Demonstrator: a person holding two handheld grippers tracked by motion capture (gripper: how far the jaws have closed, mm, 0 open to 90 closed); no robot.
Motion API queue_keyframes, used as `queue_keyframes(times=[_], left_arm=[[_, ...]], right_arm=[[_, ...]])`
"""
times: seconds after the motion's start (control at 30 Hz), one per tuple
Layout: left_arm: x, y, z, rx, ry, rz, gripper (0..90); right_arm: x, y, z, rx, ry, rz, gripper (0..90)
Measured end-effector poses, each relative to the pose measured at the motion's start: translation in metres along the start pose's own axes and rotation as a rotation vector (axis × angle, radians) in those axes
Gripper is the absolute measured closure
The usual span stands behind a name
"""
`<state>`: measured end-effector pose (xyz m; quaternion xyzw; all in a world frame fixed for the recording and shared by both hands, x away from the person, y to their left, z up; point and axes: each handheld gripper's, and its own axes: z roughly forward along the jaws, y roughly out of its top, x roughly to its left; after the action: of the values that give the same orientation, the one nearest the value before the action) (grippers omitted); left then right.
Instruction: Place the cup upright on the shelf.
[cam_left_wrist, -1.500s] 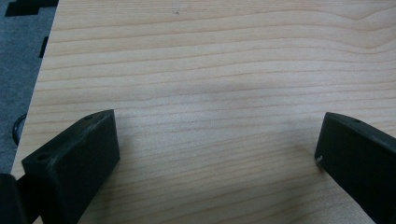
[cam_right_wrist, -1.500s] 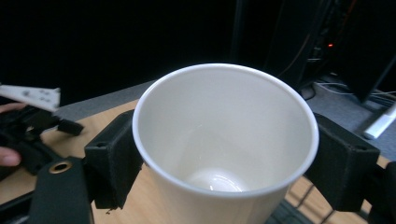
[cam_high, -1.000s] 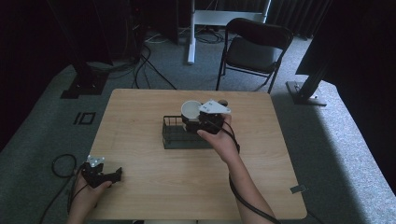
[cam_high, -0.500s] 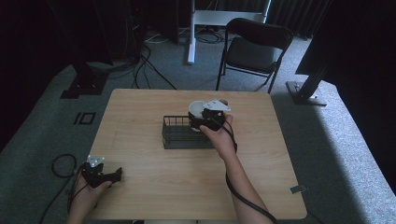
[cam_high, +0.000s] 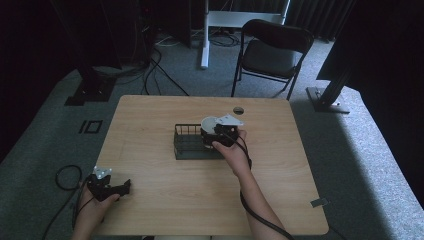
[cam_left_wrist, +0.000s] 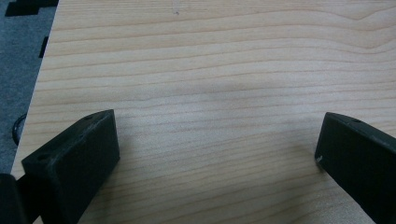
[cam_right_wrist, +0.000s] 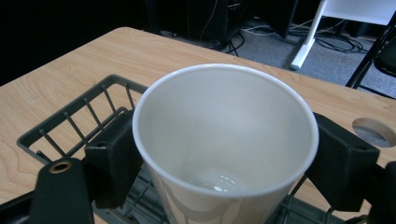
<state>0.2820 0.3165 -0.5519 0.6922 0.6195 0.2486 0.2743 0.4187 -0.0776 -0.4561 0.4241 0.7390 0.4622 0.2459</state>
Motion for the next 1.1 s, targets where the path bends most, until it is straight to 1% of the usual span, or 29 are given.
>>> queue_keyframes(times=[0.1, 0.2, 0.33, 0.43, 0.57, 0.6, 0.83, 0.87, 0.9, 0.97, 1.03, 1.1], left_arm=[[0.0, 0.0, 0.0, 0.0, 0.0, 0.0, 0.2], [0.0, 0.0, 0.0, 0.0, 0.0, 0.0, 0.2], [0.0, 0.0, 0.0, 0.0, 0.0, 0.0, 0.2], [0.0, 0.0, 0.0, 0.0, 0.0, 0.0, 0.2], [0.0, 0.0, 0.0, 0.0, 0.0, 0.0, 0.2], [0.0, 0.0, 0.0, 0.003, 0.0, 0.002, 0.2], [0.0, 0.0, 0.0, 0.003, 0.0, 0.002, 0.2], [0.0, 0.0, 0.0, 0.003, 0.0, 0.002, 0.2], [0.0, 0.0, 0.0, 0.002, 0.0, 0.002, 0.2], [0.0, 0.0, 0.0, 0.002, 0.0, 0.002, 0.2], [0.0, 0.0, 0.0, 0.002, 0.0, 0.002, 0.2], [0.0, 0.0, 0.0, 0.002, 0.0, 0.002, 0.2]], right_arm=[[0.0, -0.003, 0.001, -0.003, 0.0, 0.007, 19.4], [0.0, -0.003, 0.0, -0.004, -0.001, 0.001, 19.4], [0.001, -0.005, -0.001, -0.009, -0.004, 0.005, 19.2], [0.001, -0.005, -0.001, -0.004, 0.0, -0.014, 19.1], [0.0, -0.004, -0.001, 0.002, 0.007, -0.011, 18.8], [-0.001, -0.004, -0.002, 0.002, 0.011, 0.003, 12.8], [-0.004, -0.005, -0.01, -0.005, 0.011, -0.002, 12.5], [-0.004, -0.005, -0.013, -0.006, 0.027, 0.003, 12.4], [-0.004, -0.005, -0.013, -0.006, 0.027, 0.003, 12.4], [-0.004, -0.005, -0.016, -0.002, 0.025, -0.012, 12.4], [-0.003, -0.006, -0.019, -0.006, 0.035, -0.008, 11.9], [-0.002, -0.007, -0.021, -0.004, 0.032, -0.012, 11.9]])
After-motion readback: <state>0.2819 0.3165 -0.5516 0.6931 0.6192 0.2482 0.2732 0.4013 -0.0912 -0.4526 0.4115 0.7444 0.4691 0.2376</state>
